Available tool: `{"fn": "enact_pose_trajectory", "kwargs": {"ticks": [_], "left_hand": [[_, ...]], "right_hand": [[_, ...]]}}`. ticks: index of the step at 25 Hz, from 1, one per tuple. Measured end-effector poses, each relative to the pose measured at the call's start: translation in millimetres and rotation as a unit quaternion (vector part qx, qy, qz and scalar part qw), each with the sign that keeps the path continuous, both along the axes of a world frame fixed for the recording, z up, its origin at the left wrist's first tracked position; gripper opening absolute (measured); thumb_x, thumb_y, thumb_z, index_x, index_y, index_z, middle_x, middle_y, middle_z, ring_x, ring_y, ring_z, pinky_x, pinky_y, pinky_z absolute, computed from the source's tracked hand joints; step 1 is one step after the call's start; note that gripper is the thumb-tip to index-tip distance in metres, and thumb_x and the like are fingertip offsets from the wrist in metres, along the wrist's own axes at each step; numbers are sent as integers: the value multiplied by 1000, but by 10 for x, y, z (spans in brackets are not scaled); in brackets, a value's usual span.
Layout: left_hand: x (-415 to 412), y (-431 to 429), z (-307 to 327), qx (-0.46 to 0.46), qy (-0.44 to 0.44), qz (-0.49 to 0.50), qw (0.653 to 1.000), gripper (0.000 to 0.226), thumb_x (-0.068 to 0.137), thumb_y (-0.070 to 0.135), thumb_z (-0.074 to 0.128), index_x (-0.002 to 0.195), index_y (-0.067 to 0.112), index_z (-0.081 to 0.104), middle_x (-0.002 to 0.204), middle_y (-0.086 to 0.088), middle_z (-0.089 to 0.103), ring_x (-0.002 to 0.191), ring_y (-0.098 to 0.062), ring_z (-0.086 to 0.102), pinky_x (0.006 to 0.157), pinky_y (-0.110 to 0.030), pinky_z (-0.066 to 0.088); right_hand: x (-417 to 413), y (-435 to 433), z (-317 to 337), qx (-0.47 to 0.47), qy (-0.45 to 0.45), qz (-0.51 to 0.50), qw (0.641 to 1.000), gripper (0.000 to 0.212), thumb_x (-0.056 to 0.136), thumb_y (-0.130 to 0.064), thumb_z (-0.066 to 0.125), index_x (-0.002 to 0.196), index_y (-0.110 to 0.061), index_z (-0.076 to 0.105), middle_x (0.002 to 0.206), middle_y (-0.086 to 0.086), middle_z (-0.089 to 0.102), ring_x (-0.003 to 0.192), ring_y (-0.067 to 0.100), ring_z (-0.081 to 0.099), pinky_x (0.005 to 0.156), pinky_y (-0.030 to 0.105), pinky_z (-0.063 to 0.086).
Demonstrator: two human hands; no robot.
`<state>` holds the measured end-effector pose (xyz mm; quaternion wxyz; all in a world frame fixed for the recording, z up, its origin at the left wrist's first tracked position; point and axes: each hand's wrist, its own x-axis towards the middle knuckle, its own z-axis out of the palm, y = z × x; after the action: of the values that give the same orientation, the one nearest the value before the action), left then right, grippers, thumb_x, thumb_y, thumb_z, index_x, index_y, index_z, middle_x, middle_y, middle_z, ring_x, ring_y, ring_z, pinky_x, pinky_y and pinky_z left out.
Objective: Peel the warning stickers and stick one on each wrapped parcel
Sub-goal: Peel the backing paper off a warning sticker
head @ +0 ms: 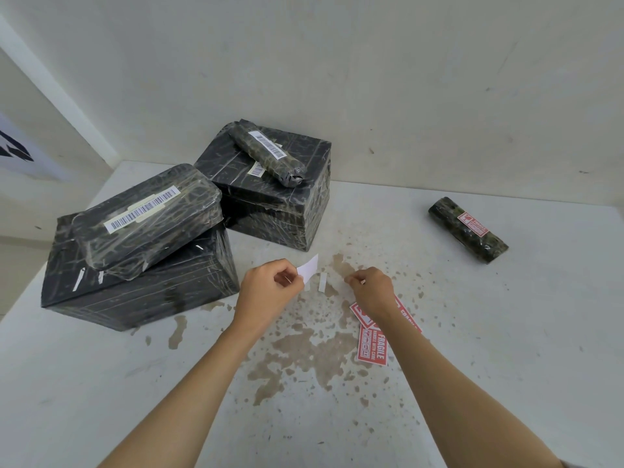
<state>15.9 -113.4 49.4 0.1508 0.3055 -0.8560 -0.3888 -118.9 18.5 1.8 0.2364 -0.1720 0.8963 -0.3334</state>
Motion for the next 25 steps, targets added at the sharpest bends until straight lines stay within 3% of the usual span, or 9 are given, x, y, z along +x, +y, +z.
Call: {"fn": "enact_pose_trajectory", "kwargs": {"ticks": [4, 7, 9, 12, 14, 16, 20, 25], "left_hand": [[40, 25, 38, -37, 0, -4, 999, 11, 79, 14, 70, 69, 14, 66, 67, 11, 67, 64, -3, 62, 56, -14, 46], [71, 29, 8, -78, 16, -12, 997, 10, 81, 13, 68, 71, 14, 65, 71, 9, 67, 63, -6, 61, 56, -23, 50], [83, 35, -10, -186, 39, -55, 980, 10, 81, 12, 69, 72, 14, 65, 71, 8, 64, 59, -9, 59, 49, -27, 50], [67, 49, -9, -419, 52, -171, 890, 13, 78, 9, 70, 69, 15, 63, 67, 5, 60, 54, -12, 54, 43, -25, 43], [44, 52, 12, -506, 65, -221, 831, 13, 80, 8, 64, 69, 14, 63, 69, 3, 61, 54, -14, 52, 45, -26, 39], [19, 56, 50, -533, 83, -233, 809, 11, 81, 8, 61, 72, 13, 63, 71, 2, 62, 56, -16, 52, 48, -27, 38], [-8, 84, 115, -510, 91, -215, 828, 8, 81, 7, 63, 76, 13, 65, 76, 2, 64, 57, -16, 55, 48, -27, 40], [-81, 140, 135, -368, 101, -151, 912, 4, 86, 13, 63, 86, 13, 67, 86, 4, 66, 68, -12, 61, 53, -25, 49]], "right_hand": [[52, 53, -10, -39, -2, -5, 999, 18, 92, -7, 52, 103, -8, 67, 97, 3, 63, 72, 11, 54, 51, 8, 38], [95, 44, 84, -90, -48, -30, 994, 17, 94, -16, 52, 92, -9, 67, 84, 0, 62, 68, 12, 54, 53, 15, 40], [114, 20, 242, -168, -177, -52, 968, 31, 93, -31, 54, 79, -7, 68, 75, 2, 64, 63, 14, 55, 52, 21, 39], [64, 10, 512, -170, -323, -29, 931, 52, 81, -58, 58, 76, -7, 70, 71, 5, 66, 58, 15, 57, 51, 25, 36], [8, 32, 612, -135, -333, 4, 933, 42, 78, -51, 64, 80, -9, 70, 72, 3, 65, 58, 14, 55, 50, 25, 35], [-29, 74, 672, -133, -322, 8, 937, 21, 80, -30, 67, 80, -10, 71, 71, 2, 60, 56, 13, 52, 48, 24, 32], [-27, 155, 694, -175, -317, -3, 932, 7, 81, -10, 65, 77, -6, 69, 74, 5, 58, 57, 13, 50, 46, 23, 31], [-15, 186, 746, -258, -306, -26, 916, 3, 85, -6, 63, 83, -4, 61, 88, 14, 68, 63, 13, 56, 49, 24, 40]]}}
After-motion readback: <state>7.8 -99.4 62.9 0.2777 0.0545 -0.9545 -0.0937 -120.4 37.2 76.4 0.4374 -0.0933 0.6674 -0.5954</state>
